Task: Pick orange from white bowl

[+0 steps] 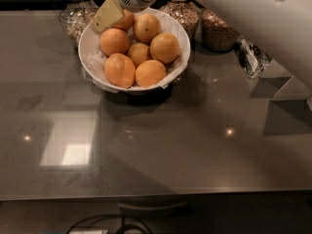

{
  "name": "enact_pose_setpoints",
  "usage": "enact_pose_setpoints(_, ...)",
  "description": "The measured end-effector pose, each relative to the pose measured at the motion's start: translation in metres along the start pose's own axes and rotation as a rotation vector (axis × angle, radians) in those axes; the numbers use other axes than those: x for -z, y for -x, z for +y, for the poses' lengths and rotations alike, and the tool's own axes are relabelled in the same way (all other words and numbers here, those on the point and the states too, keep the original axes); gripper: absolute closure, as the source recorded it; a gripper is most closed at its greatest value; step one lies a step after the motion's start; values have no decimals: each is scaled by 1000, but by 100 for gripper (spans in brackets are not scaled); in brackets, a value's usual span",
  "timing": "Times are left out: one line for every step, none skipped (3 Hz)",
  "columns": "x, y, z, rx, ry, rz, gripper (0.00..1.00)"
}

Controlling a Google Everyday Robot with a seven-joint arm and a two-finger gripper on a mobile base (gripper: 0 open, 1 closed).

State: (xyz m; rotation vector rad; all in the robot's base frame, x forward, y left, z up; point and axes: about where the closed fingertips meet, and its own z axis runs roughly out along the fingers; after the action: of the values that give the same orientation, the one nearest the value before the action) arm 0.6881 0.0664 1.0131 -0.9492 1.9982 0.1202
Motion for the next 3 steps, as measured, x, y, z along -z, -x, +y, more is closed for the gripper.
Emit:
enact_pose_setpoints(-10,-2,-9,11,-36,2,0)
enact_pose_setpoints(-18,-5,-16,15,-66,6,0)
enact_pose_setpoints(-26,-4,-20,9,-91,3,1)
